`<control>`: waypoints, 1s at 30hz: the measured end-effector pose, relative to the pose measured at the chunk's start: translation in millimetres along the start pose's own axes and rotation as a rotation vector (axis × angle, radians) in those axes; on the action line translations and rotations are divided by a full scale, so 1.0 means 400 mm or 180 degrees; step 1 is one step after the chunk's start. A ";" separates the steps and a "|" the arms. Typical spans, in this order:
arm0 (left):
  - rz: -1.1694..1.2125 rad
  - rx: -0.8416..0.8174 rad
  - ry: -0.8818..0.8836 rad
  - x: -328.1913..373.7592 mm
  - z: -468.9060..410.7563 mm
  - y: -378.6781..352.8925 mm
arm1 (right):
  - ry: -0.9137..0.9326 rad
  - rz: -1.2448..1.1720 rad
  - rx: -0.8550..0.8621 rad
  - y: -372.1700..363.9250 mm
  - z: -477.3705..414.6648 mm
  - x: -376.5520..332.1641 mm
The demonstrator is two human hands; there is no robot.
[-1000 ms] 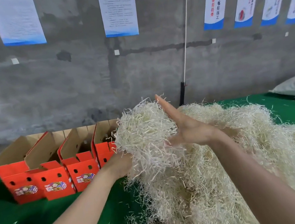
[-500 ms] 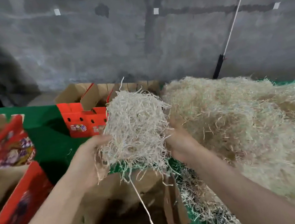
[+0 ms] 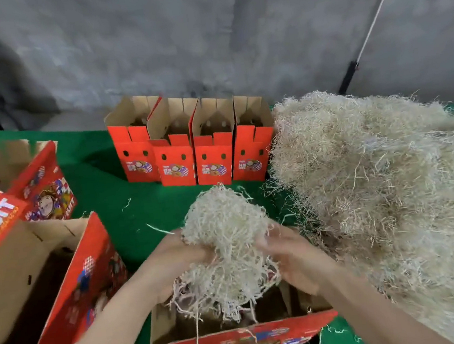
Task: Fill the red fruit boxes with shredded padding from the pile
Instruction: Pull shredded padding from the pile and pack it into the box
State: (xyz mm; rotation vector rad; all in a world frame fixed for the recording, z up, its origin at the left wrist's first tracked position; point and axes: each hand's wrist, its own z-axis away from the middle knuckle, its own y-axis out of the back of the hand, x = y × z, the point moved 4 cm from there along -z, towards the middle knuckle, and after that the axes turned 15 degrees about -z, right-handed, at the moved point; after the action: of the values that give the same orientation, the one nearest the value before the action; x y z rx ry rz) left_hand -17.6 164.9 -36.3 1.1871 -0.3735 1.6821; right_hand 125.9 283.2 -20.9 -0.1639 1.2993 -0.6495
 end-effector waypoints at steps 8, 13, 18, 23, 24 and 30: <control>0.0579 -0.0964 0.0531 -0.058 -0.008 -0.069 | 0.0094 0.0189 0.0708 0.024 -0.016 0.093; -0.0006 -0.0263 0.0522 -0.095 -0.031 -0.069 | -0.0098 -0.0340 0.0321 0.035 -0.001 0.093; -0.0123 -0.0169 0.0267 -0.106 -0.026 -0.033 | 0.0145 0.0842 0.1344 0.120 0.024 0.051; 0.0120 -0.0217 0.0144 -0.103 -0.027 0.006 | 0.0428 0.0697 0.1856 0.199 0.054 -0.003; 0.0185 -0.0427 0.0147 -0.099 -0.023 -0.003 | 0.0423 0.0843 0.1863 0.193 0.051 0.000; 0.0217 -0.0939 0.0367 -0.073 -0.008 -0.102 | 0.0343 0.1418 0.0512 0.074 0.013 0.052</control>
State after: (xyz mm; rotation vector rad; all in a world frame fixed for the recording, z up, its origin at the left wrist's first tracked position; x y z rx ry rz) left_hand 15.9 169.7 -73.7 0.8655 -0.5738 1.6777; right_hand 143.7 295.0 -50.6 0.2900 1.3235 -0.3806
